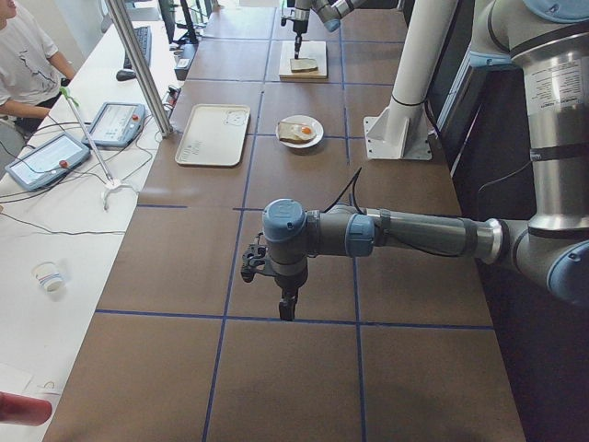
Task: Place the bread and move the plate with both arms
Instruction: 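Lower the right gripper and grasp the bread slice by its edge, then lift the bread slice with the right gripper and carry it over the plate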
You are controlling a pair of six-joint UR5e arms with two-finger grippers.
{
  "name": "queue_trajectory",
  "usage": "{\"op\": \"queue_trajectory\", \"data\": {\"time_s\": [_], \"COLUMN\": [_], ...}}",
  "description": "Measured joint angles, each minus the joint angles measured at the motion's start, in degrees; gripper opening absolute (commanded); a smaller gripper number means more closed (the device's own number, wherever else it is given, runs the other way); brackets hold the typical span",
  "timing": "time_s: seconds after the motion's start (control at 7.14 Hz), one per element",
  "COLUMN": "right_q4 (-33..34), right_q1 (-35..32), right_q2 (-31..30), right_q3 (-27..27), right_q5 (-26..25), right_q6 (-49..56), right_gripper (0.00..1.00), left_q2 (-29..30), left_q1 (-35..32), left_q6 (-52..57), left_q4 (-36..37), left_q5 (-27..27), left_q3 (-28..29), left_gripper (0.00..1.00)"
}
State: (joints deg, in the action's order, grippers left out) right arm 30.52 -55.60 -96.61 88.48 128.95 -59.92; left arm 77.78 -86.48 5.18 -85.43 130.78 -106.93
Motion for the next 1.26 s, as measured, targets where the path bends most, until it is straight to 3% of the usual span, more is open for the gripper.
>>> {"op": "queue_trajectory", "data": {"time_s": [0.84, 1.26], "right_q4": [0.8, 1.7], "right_q1": [-1.7, -1.8], "right_q2": [0.9, 6.8], "right_q3": [8.7, 10.7], "right_q5": [6.6, 8.2], "right_q6": [0.0, -0.7], "right_gripper": [0.0, 0.0], "left_q2": [0.1, 0.3], "left_q1": [0.0, 0.0], "left_q6": [0.0, 0.0], "left_q4": [-0.1, -0.1], "left_q5": [0.0, 0.2], "left_q3": [-0.4, -0.4], "left_gripper": [1.0, 1.0]}}
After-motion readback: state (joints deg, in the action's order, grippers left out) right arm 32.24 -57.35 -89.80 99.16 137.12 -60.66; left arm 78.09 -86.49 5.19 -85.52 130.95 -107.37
